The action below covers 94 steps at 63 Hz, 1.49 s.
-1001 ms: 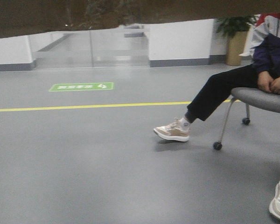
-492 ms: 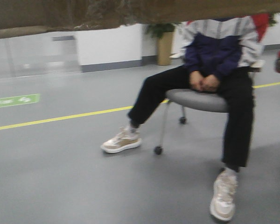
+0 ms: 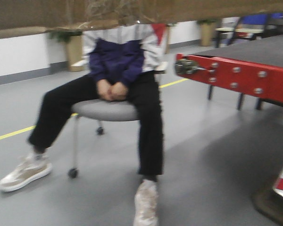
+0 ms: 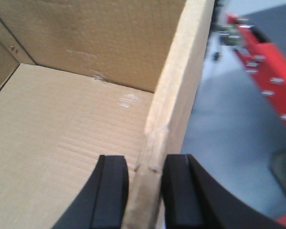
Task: Grab carton from right shelf to conveyor
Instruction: 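Hold the carton while the base drives up to the red conveyor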
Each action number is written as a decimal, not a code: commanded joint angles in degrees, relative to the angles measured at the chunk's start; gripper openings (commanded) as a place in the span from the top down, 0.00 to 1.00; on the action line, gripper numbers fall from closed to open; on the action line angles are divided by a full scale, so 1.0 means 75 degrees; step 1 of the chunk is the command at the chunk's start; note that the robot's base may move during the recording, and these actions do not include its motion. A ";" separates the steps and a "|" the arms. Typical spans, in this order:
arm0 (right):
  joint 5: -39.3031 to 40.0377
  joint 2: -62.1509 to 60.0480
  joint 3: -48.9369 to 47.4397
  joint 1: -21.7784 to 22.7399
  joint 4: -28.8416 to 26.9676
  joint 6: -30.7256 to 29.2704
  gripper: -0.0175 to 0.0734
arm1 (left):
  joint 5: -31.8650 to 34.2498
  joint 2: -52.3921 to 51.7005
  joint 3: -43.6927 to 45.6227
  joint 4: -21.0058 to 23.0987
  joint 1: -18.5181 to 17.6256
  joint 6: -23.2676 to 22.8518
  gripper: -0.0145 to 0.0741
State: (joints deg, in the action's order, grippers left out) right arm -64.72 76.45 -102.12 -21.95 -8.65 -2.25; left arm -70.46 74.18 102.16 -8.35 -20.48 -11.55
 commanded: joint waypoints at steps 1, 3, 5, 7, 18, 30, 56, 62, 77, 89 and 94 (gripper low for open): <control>0.0310 -0.0133 -0.0059 0.0001 -0.0087 -0.0222 0.88 | 0.0155 -0.0086 0.0011 -0.0184 -0.0030 0.0119 0.85; 0.0310 -0.0133 -0.0059 0.0001 -0.0087 -0.0222 0.88 | 0.0155 -0.0086 0.0011 -0.0184 -0.0030 0.0119 0.85; 0.0310 -0.0133 -0.0059 0.0001 -0.0087 -0.0222 0.88 | 0.0155 -0.0086 0.0011 -0.0184 -0.0030 0.0119 0.85; 0.0310 -0.0133 -0.0059 0.0001 -0.0087 -0.0222 0.88 | 0.0155 -0.0086 0.0011 -0.0218 -0.0030 0.0119 0.85; 0.0310 -0.0133 -0.0059 0.0001 -0.0087 -0.0222 0.88 | 0.0155 -0.0086 0.0011 -0.0462 -0.0030 0.0119 0.85; 0.0310 -0.0133 -0.0059 0.0001 -0.0087 -0.0222 0.88 | 0.0155 -0.0086 0.0011 -0.0957 -0.0030 0.0119 0.85; 0.0316 -0.0133 -0.0059 0.0001 -0.0087 -0.0222 0.88 | 0.0155 -0.0086 0.0011 -0.2142 -0.0030 0.0119 0.85; 0.0316 -0.0133 -0.0059 0.0001 -0.0087 -0.0222 0.88 | 0.0155 -0.0086 0.0011 -0.2363 -0.0030 0.0119 0.85; 0.0316 -0.0133 -0.0059 0.0001 -0.0087 -0.0222 0.88 | 0.0155 -0.0086 0.0011 -0.2526 -0.0030 0.0119 0.85; 0.0316 -0.0133 -0.0059 0.0001 -0.0087 -0.0222 0.88 | 0.0155 -0.0086 0.0011 -0.2526 -0.0030 0.0119 0.85; 0.0316 -0.0133 -0.0059 0.0001 -0.0087 -0.0222 0.88 | 0.0155 -0.0086 0.0011 -0.2526 -0.0030 0.0119 0.85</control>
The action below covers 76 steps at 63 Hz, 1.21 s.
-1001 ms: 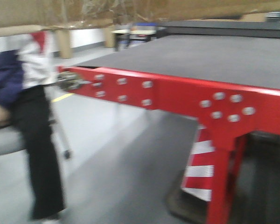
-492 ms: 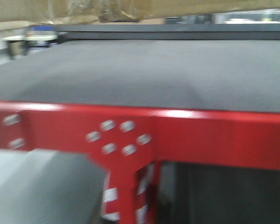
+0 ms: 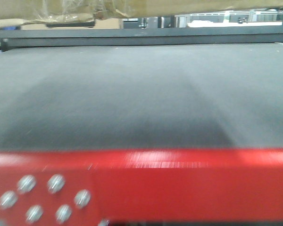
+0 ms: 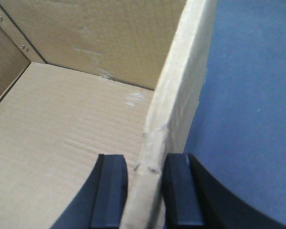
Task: Grab carton from right shelf to conveyor
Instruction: 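Hold the carton while the base drives up to the red conveyor, then lower the carton onto the grey conveyor belt with both grippers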
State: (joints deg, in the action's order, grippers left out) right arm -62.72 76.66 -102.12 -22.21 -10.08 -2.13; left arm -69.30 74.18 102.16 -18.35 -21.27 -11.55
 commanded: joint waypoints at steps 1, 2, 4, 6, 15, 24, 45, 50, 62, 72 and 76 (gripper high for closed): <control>0.0050 -0.0161 -0.0059 0.0036 0.0104 -0.0237 0.88 | 0.0001 -0.0086 0.0011 -0.1192 0.0075 0.0119 0.85; 0.0050 -0.0161 -0.0059 0.0036 0.0104 -0.0237 0.88 | 0.0001 -0.0086 0.0011 -0.1192 0.0075 0.0119 0.85; 0.0050 -0.0161 -0.0059 0.0036 0.0104 -0.0237 0.88 | 0.0001 -0.0086 0.0011 -0.1192 0.0075 0.0119 0.85; 0.0050 -0.0161 -0.0059 0.0036 0.0104 -0.0237 0.88 | 0.0001 -0.0086 0.0011 -0.1192 0.0075 0.0119 0.85; 0.0050 -0.0161 -0.0059 0.0036 0.0104 -0.0237 0.88 | 0.0001 -0.0086 0.0011 -0.1192 0.0075 0.0119 0.85; 0.0050 -0.0161 -0.0059 0.0036 0.0104 -0.0237 0.88 | 0.0001 -0.0086 0.0011 -0.1192 0.0075 0.0119 0.85; 0.0050 -0.0161 -0.0059 0.0036 0.0104 -0.0237 0.88 | 0.0001 -0.0086 0.0011 -0.1192 0.0075 0.0119 0.85; 0.0050 -0.0161 -0.0059 0.0036 0.0104 -0.0237 0.88 | 0.0001 -0.0086 0.0011 -0.1192 0.0075 0.0119 0.85; 0.0050 -0.0161 -0.0059 0.0036 0.0104 -0.0237 0.88 | 0.0001 -0.0086 0.0011 -0.1192 0.0075 0.0119 0.85; 0.0050 -0.0161 -0.0059 0.0036 0.0104 -0.0237 0.88 | 0.0001 -0.0086 0.0011 -0.1192 0.0075 0.0119 0.85; 0.0050 -0.0161 -0.0059 0.0036 0.0104 -0.0237 0.88 | 0.0001 -0.0086 0.0011 -0.1192 0.0075 0.0119 0.85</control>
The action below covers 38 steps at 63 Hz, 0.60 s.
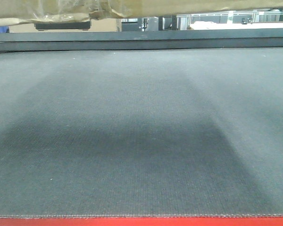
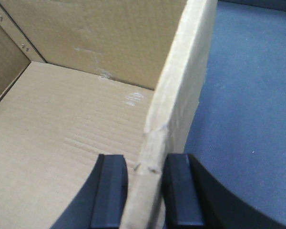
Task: Grab carton from right shelf to conveyor
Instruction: 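Lower the carton onto the grey conveyor belt with both grippers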
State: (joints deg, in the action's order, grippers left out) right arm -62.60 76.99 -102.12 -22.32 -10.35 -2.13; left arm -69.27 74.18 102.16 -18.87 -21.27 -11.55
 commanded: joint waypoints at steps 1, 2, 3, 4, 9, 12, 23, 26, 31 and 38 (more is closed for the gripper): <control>0.0034 -0.0206 -0.0059 0.0050 0.0140 -0.0237 0.88 | -0.0004 -0.0086 0.0011 -0.1123 0.0075 0.0119 0.85; 0.0034 -0.0206 -0.0059 0.0050 0.0140 -0.0237 0.88 | -0.0004 -0.0086 0.0011 -0.1123 0.0075 0.0119 0.85; 0.0034 -0.0206 -0.0059 0.0050 0.0140 -0.0237 0.88 | -0.0004 -0.0086 0.0011 -0.1123 0.0075 0.0119 0.85; 0.0034 -0.0206 -0.0059 0.0050 0.0140 -0.0237 0.88 | -0.0004 -0.0086 0.0011 -0.1123 0.0075 0.0119 0.85; 0.0034 -0.0206 -0.0059 0.0050 0.0140 -0.0237 0.88 | -0.0004 -0.0086 0.0011 -0.1123 0.0075 0.0119 0.85; 0.0034 -0.0206 -0.0059 0.0050 0.0140 -0.0237 0.88 | -0.0004 -0.0086 0.0011 -0.1123 0.0075 0.0119 0.85; 0.0034 -0.0206 -0.0059 0.0050 0.0140 -0.0237 0.88 | -0.0004 -0.0086 0.0011 -0.1108 0.0075 0.0119 0.85; 0.0034 -0.0206 -0.0059 0.0050 0.0140 -0.0237 0.88 | 0.0013 -0.0086 0.0011 -0.1107 0.0075 0.0119 0.85; 0.0049 -0.0206 -0.0059 0.0050 0.0140 -0.0237 0.88 | 0.0055 -0.0086 0.0011 -0.1107 0.0075 0.0119 0.85; 0.0157 -0.0206 -0.0059 0.0050 0.0136 -0.0237 0.88 | 0.0125 -0.0086 0.0011 -0.1107 0.0075 0.0119 0.85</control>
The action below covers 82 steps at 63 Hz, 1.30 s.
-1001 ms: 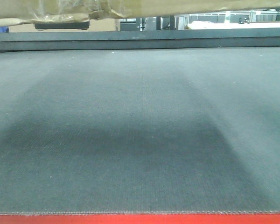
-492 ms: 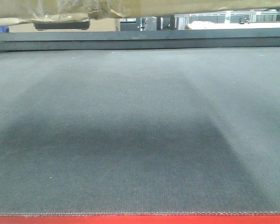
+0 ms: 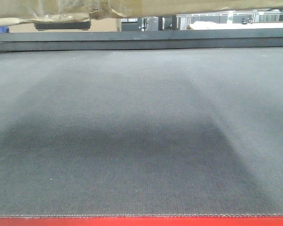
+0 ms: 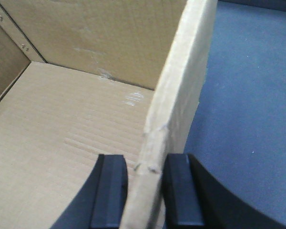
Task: Grab carton from right shelf to conveyor
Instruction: 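Lower the carton onto the grey conveyor belt with both grippers, then open both grippers and release the carton's side walls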
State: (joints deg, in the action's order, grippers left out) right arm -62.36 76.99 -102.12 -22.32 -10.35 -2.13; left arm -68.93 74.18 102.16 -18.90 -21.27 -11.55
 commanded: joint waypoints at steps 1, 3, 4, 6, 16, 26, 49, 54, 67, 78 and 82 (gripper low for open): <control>0.0126 -0.0206 -0.0059 0.0050 0.0136 -0.0237 0.88 | 0.0097 -0.0070 0.0011 -0.1102 0.0075 0.0119 0.85; 0.0126 -0.0206 -0.0059 0.0050 0.0136 -0.0237 0.88 | 0.0116 -0.0070 0.0011 -0.1102 0.0075 0.0119 0.85; 0.0126 -0.0206 -0.0059 0.0050 0.0136 -0.0237 0.88 | 0.0131 -0.0054 0.0011 -0.1102 0.0075 0.0119 0.85; 0.0126 -0.0206 -0.0059 0.0050 0.0136 -0.0237 0.88 | 0.0152 -0.0042 0.0011 -0.1102 0.0075 0.0119 0.85; 0.0082 -0.0127 -0.0059 0.0050 0.0151 -0.0237 0.88 | 0.0261 0.0255 0.0011 -0.0626 0.0075 0.0119 0.85; 0.0158 0.0408 -0.0059 0.0082 0.0554 -0.0237 0.88 | 0.0836 0.0912 0.0011 -0.0213 0.0091 0.0119 0.85; 0.1014 0.2504 -0.0059 0.0233 0.0957 -0.0237 0.88 | 0.1908 0.2649 0.0011 0.0759 0.0742 0.0119 0.85; 0.1201 0.2858 -0.0059 0.0319 0.0957 -0.0237 0.88 | 0.1939 0.2978 0.0011 0.0759 0.0745 0.0119 0.82; 0.1233 0.3277 -0.0059 0.0391 0.0957 -0.0237 0.54 | 0.1955 0.3331 0.0011 0.0759 0.0745 0.0119 0.51; 0.1233 0.3211 -0.0147 0.0391 0.0957 -0.0237 0.18 | 0.1915 0.3331 0.0169 0.0759 0.0745 0.0119 0.15; 0.1164 0.3120 -0.0282 0.0391 0.0942 -0.0237 0.18 | 0.1748 0.3297 0.0289 0.0766 0.0745 0.0119 0.15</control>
State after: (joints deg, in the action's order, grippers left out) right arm -54.46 102.13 -102.72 -19.66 -3.49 -3.43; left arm -55.23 99.77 102.86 -13.11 -15.90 -10.75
